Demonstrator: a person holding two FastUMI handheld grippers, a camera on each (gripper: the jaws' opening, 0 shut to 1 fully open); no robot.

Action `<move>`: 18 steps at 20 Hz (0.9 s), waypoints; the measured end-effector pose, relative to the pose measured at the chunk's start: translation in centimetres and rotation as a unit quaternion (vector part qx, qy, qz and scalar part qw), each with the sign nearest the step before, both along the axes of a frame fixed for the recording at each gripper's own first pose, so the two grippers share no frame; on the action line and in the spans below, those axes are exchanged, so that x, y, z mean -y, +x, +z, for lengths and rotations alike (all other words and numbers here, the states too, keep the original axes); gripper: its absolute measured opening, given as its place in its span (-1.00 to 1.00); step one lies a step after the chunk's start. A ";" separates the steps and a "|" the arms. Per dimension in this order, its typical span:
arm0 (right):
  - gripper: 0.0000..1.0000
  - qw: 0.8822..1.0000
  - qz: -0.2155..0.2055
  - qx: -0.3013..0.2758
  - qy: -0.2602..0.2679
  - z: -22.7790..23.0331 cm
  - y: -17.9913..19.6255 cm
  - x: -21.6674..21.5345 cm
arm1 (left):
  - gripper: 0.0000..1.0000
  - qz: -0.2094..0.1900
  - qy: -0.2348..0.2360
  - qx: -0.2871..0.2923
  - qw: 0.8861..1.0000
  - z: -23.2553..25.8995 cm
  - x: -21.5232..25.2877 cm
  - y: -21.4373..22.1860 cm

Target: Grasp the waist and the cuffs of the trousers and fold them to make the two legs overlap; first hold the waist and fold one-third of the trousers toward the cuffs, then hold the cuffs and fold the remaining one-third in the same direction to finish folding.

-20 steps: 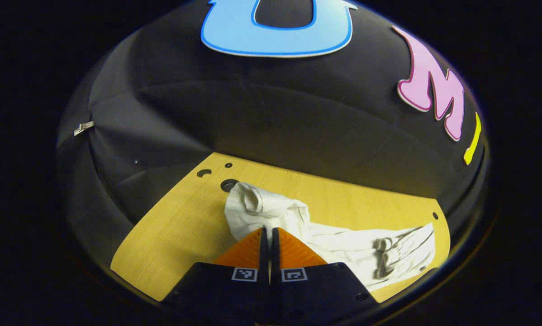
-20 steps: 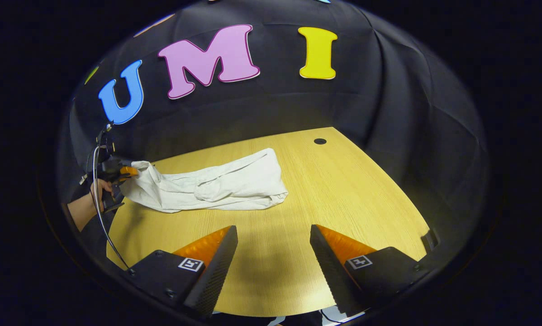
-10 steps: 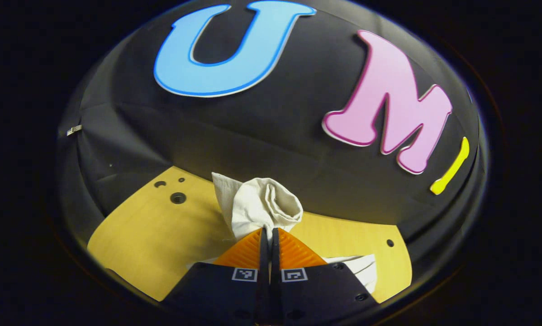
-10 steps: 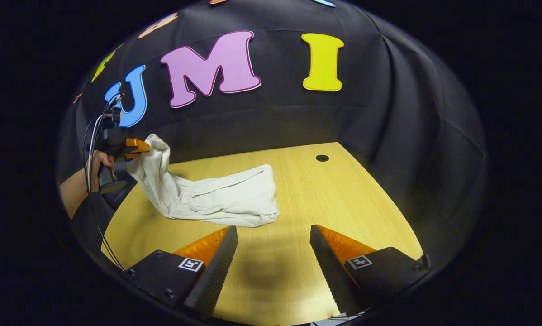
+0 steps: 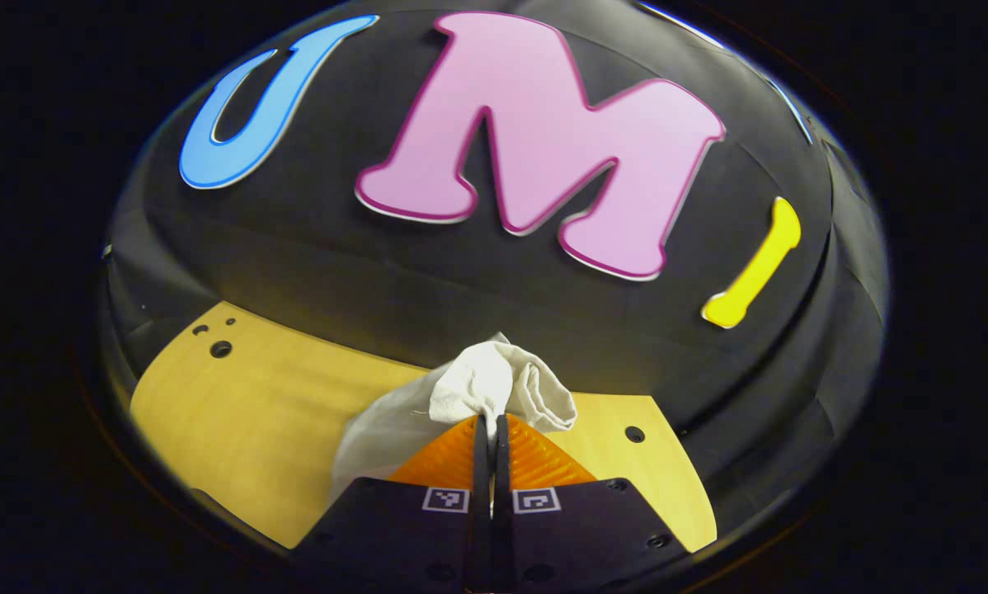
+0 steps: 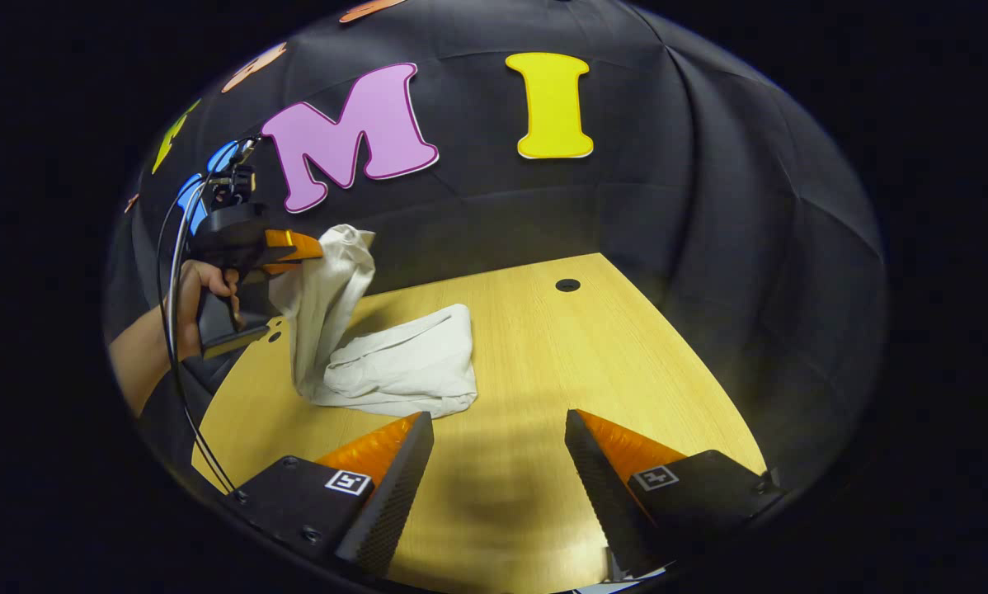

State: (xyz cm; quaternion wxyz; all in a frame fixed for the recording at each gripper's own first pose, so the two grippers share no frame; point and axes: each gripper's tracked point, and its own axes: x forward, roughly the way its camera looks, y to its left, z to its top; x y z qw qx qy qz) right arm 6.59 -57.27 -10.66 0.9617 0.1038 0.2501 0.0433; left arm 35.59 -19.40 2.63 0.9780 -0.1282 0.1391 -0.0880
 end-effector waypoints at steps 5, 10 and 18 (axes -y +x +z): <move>0.97 1.000 0.017 -0.019 0.004 -1.3 -0.1 2.8 | -0.90 -0.020 0.006 -0.040 0.999 -6.3 7.1 -0.9; 0.97 0.999 0.041 -0.029 -0.001 -2.4 -0.4 4.8 | -0.82 -0.009 0.060 -0.071 0.996 -12.1 9.7 -2.1; 0.97 0.997 0.072 -0.030 0.001 -3.0 -1.3 5.4 | 0.67 -0.016 0.037 -0.067 0.997 -13.1 9.6 -6.5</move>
